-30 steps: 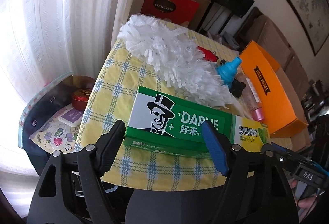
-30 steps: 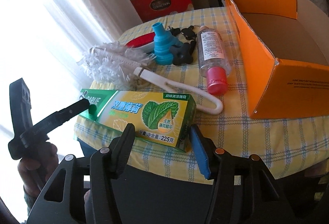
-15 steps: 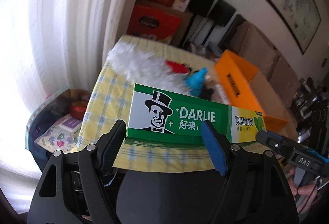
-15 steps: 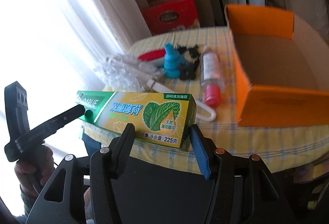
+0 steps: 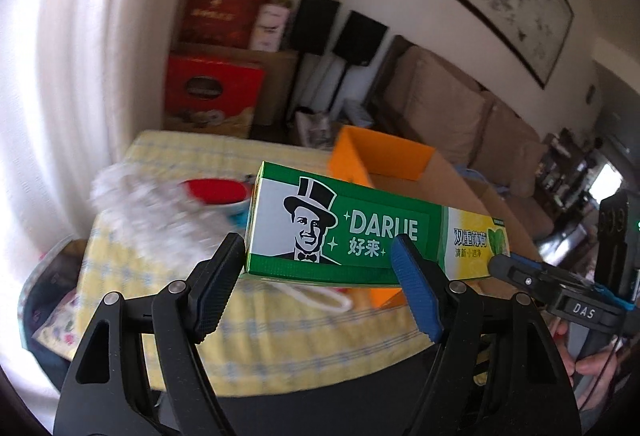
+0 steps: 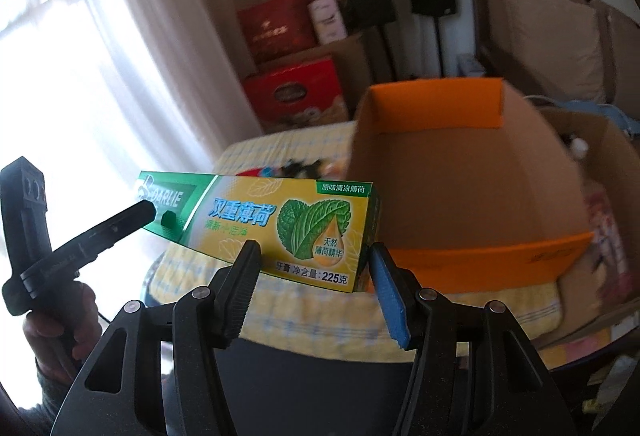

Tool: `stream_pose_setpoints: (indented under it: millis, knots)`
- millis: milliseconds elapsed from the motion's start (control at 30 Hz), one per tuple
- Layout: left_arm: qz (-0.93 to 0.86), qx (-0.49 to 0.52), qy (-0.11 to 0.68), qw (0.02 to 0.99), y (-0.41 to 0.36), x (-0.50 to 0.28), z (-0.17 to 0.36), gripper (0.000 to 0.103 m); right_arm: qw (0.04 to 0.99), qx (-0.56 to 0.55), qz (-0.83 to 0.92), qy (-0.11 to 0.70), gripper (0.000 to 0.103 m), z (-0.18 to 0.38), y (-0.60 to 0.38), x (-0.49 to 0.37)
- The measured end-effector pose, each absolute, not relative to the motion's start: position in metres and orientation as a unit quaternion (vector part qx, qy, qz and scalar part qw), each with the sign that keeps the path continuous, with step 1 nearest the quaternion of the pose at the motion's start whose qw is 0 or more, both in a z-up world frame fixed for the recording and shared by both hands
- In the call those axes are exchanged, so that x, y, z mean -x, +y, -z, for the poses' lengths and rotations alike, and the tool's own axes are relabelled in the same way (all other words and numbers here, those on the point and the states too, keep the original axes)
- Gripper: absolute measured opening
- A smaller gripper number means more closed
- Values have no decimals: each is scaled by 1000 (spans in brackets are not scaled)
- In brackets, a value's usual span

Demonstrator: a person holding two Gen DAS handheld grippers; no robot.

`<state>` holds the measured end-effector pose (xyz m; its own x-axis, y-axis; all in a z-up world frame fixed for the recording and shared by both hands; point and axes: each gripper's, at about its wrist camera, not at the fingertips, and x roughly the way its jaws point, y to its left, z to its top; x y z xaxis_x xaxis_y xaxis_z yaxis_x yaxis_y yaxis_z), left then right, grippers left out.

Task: Organize objects
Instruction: 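Carry the toothpaste box into the orange cardboard box and release it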

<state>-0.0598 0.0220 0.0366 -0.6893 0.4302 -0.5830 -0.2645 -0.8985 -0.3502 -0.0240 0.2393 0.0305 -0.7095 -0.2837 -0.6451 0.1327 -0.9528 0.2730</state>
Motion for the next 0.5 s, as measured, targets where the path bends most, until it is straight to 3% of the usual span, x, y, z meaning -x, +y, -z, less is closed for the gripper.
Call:
stream_pose_setpoints:
  millis: [500]
  knots:
    - [-876,391,-103,264,139,107,-19,72,58,-366,921,-118,58,-32,370,55]
